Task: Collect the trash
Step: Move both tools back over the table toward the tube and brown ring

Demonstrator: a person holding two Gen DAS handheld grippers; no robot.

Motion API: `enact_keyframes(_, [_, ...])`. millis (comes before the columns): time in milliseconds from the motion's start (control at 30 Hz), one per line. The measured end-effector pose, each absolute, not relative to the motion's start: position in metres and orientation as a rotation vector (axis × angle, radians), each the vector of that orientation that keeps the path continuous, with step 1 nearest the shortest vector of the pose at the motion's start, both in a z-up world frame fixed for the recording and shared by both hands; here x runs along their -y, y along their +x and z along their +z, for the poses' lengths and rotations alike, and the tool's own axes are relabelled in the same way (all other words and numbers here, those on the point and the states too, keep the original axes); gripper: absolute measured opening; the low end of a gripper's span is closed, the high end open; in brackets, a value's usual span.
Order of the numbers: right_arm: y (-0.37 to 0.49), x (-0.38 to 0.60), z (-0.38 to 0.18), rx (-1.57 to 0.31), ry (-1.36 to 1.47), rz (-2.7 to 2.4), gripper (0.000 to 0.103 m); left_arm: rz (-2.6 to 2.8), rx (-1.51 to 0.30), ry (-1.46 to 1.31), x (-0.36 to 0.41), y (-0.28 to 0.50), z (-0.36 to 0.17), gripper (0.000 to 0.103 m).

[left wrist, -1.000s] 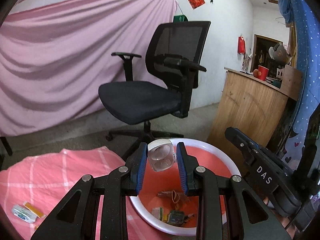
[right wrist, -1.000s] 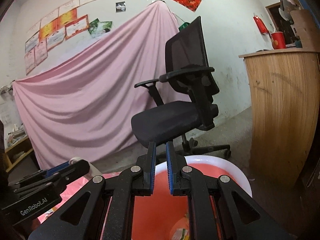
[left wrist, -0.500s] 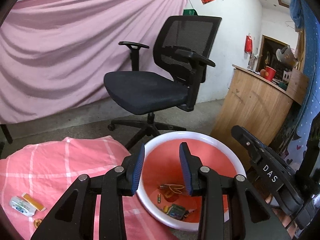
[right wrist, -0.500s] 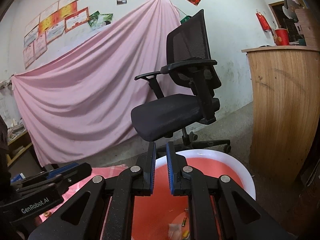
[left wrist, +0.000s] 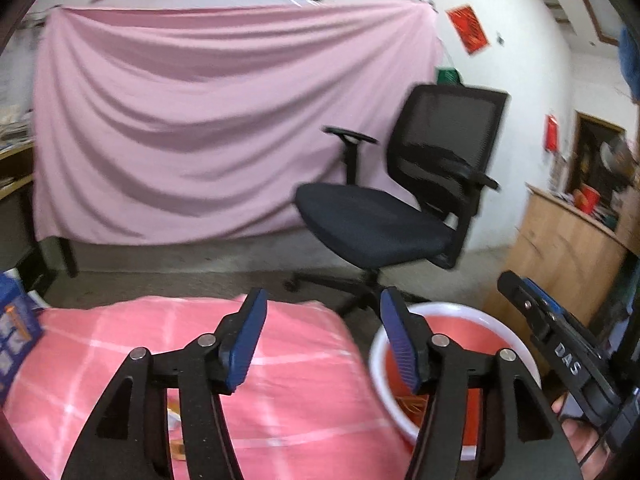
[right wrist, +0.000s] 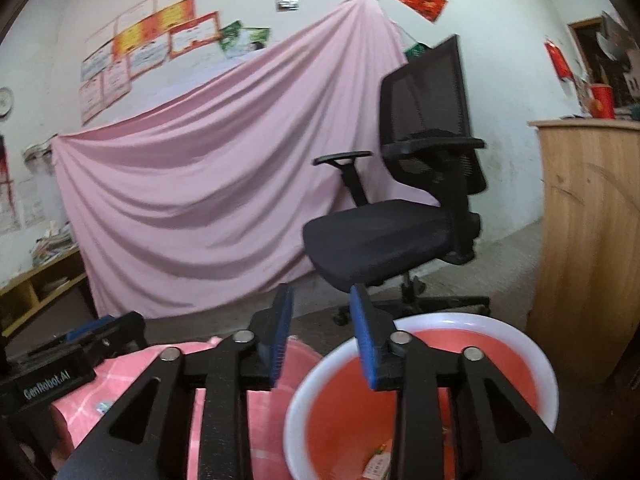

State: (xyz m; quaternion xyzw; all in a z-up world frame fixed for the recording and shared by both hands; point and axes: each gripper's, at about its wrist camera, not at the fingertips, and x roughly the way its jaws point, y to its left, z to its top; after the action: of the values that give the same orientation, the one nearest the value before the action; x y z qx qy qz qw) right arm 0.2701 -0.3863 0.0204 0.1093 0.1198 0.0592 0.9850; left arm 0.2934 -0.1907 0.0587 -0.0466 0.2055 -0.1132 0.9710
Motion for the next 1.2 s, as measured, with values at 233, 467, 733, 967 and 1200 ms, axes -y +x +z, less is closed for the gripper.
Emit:
enact_keyframes(233, [0.262,0.349,0.031,-0.157,0.181,0.168,0.087,-0.044,-0.263,-0.170,0.128,0.261,0.067,0.101])
enact_keyframes(467, [0.246,0.316,0.038,-0.041,0.138,0.250,0.103,0.055,-0.197,-0.136,0.083,0.233,0.064,0.101])
enact_keyframes(733, [0.239,0.272,0.034,0.000,0.079,0.362,0.103,0.148,-0.149,-0.095,0.041,0.205,0.051,0.101])
enact_keyframes(967, [0.242,0.225,0.018,-0.056,-0.055,0.438,0.103,0.196,-0.193,-0.078,0.010,0.204,0.030,0.101])
enact_keyframes(1200, [0.251,0.194,0.001,-0.180,-0.170,0.480,0.103,0.218,-0.339,-0.073,-0.016,0.216,0.009,0.101])
